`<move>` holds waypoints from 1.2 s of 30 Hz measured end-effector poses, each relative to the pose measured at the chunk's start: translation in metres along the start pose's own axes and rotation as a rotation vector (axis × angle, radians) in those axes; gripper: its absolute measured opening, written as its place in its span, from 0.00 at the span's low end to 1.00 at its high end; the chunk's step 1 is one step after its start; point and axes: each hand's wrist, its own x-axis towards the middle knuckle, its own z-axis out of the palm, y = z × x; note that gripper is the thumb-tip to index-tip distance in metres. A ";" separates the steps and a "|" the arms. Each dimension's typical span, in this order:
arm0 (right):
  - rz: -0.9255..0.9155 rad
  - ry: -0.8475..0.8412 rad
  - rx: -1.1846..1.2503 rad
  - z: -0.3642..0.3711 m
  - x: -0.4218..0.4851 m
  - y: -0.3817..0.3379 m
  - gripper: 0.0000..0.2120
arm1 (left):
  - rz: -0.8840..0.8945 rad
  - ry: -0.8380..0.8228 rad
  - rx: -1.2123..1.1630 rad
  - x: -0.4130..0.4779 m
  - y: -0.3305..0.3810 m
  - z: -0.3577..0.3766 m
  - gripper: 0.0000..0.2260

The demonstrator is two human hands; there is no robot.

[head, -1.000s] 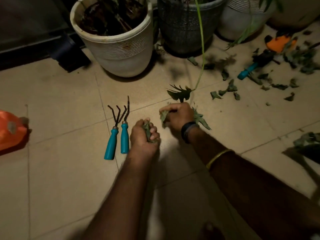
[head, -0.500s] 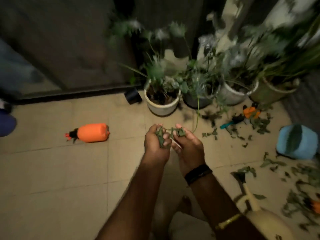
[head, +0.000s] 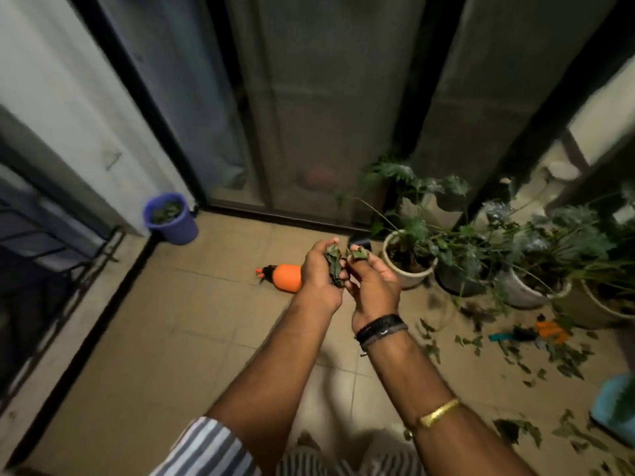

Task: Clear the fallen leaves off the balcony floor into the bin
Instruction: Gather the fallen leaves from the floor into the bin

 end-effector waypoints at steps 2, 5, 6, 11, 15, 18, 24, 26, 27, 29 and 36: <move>0.032 -0.043 0.001 0.033 -0.017 0.011 0.10 | 0.035 0.015 0.000 -0.008 0.033 -0.023 0.17; 0.063 -0.080 -0.020 0.080 -0.031 0.030 0.09 | 0.093 0.039 -0.059 -0.015 0.078 -0.052 0.11; 0.068 -0.096 -0.030 0.095 -0.032 0.037 0.10 | 0.119 0.061 -0.086 -0.014 0.093 -0.061 0.08; 0.133 -0.190 -0.077 0.177 -0.022 0.078 0.11 | 0.198 0.153 -0.139 0.011 0.170 -0.109 0.05; 0.180 -0.247 -0.126 0.258 0.007 0.119 0.11 | 0.254 0.198 -0.175 0.048 0.245 -0.142 0.05; 0.185 -0.283 -0.176 0.324 0.032 0.142 0.11 | 0.283 0.226 -0.222 0.080 0.304 -0.162 0.05; 0.235 -0.348 -0.272 0.457 0.077 0.183 0.11 | 0.339 0.275 -0.372 0.137 0.418 -0.201 0.06; 0.241 -0.362 -0.314 0.496 0.086 0.196 0.11 | 0.372 0.277 -0.415 0.156 0.450 -0.217 0.05; 0.248 -0.377 -0.324 0.515 0.092 0.204 0.11 | 0.391 0.269 -0.426 0.166 0.467 -0.226 0.05; 0.253 -0.395 -0.348 0.552 0.107 0.222 0.10 | 0.415 0.268 -0.432 0.192 0.500 -0.244 0.10; 0.287 -0.346 -0.409 0.675 0.173 0.307 0.11 | 0.303 0.310 -0.368 0.293 0.612 -0.314 0.20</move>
